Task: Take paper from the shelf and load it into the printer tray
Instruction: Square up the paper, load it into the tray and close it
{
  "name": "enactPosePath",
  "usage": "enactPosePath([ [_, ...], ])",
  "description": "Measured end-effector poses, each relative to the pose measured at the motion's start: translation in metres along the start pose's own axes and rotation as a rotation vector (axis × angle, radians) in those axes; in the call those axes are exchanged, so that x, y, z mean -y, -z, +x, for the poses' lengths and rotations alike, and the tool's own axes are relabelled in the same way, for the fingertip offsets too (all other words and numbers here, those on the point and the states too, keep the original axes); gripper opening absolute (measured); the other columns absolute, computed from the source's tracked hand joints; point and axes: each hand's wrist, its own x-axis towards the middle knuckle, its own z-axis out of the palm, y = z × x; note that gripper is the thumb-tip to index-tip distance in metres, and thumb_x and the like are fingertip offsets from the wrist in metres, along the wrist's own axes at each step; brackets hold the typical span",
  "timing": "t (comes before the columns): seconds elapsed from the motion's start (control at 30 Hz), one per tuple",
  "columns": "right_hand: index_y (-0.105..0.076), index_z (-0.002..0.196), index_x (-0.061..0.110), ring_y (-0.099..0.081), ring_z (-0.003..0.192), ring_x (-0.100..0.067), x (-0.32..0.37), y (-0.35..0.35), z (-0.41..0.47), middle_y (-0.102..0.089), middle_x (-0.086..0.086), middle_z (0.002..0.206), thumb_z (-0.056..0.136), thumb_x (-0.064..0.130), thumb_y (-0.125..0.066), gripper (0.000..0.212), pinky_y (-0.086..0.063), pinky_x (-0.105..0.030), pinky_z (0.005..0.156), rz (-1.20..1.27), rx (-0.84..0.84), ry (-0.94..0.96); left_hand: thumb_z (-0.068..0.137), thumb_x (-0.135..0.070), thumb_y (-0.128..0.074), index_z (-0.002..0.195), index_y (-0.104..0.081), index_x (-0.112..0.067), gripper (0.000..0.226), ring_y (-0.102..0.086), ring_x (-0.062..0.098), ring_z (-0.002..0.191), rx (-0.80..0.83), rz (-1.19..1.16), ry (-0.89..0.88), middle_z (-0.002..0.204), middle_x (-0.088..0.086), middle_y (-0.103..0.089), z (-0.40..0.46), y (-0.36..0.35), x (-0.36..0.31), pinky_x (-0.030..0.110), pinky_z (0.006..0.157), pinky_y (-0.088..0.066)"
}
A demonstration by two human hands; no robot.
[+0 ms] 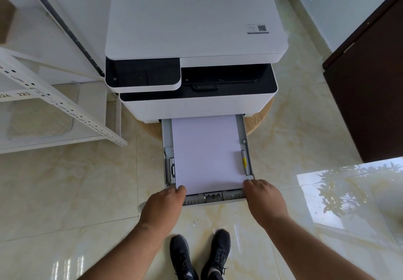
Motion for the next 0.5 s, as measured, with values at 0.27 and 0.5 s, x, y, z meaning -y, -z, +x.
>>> enactPosePath([
  [0.27,-0.057,0.055,0.017,-0.045,0.039,-0.021,0.004,0.004,0.0,-0.054,0.001,0.046,0.039,-0.007,-0.087,0.041,-0.025,-0.026,0.043,-0.011,-0.054,0.006,0.048,-0.001,-0.095,0.068,-0.058,-0.016,0.045,-0.052,0.02,0.034,-0.054,0.023,-0.01,0.049,-0.001,-0.054,-0.004,0.001,-0.001,0.022,0.038,-0.025],
  [0.5,-0.077,0.107,0.015,-0.065,0.081,-0.026,0.031,-0.001,-0.025,-0.07,0.0,0.089,0.073,0.021,-0.076,0.035,-0.058,-0.04,0.07,0.082,-0.143,0.214,0.089,-0.031,-0.054,0.106,-0.069,-0.016,0.027,-0.062,0.025,0.091,-0.2,0.002,-0.133,0.102,0.001,-0.065,-0.017,-0.001,-0.025,0.04,0.078,-0.057],
])
